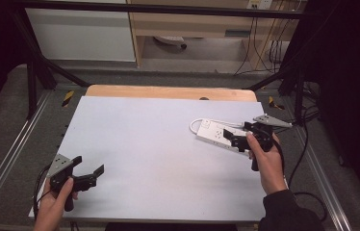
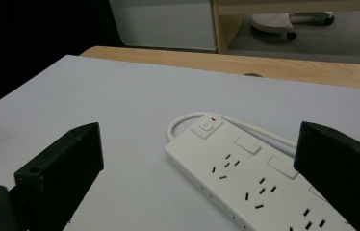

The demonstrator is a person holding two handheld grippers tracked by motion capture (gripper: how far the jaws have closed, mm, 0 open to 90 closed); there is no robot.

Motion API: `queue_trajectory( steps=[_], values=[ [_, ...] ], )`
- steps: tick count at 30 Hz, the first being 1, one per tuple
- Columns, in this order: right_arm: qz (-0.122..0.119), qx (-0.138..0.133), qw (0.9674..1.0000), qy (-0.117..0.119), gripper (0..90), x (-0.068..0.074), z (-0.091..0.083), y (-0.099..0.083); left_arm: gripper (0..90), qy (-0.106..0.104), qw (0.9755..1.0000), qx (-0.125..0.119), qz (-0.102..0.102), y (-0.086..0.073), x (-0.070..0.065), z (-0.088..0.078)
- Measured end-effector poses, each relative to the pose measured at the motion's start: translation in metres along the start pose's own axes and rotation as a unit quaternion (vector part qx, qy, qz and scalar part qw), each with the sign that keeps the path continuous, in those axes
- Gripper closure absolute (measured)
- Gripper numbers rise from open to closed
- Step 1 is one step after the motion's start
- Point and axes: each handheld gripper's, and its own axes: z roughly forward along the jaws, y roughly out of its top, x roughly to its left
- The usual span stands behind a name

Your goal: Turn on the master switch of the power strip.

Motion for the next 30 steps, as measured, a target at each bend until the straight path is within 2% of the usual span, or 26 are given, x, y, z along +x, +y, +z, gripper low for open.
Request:
queue_trajectory(
  steps=[8, 14, 21, 30],
  values=[
    [0.008, -0.009, 0.9999, -0.001, 3.6, -0.007, -0.014, -0.008, 6.3, 0.001, 1.0, 0.0, 0.0, 0.0, 0.0, 0.0],
    [0.007, -0.018, 0.9998, -0.011, 3.7, -0.011, -0.026, -0.014, 6.3, 0.001, 1.0, -0.001, 0.0, 0.0, 0.0, 0.0],
    [-0.002, -0.028, 0.9994, -0.018, 4.5, -0.012, -0.035, -0.021, 6.3, 0.002, 1.0, -0.001, 0.0, 0.0, 0.0, 0.0],
    [-0.029, -0.037, 0.9985, -0.028, 4.9, -0.009, -0.042, -0.034, 6.3, 0.002, 1.0, -0.002, -0.003, 0.0, 0.001, -0.001]
  ],
)
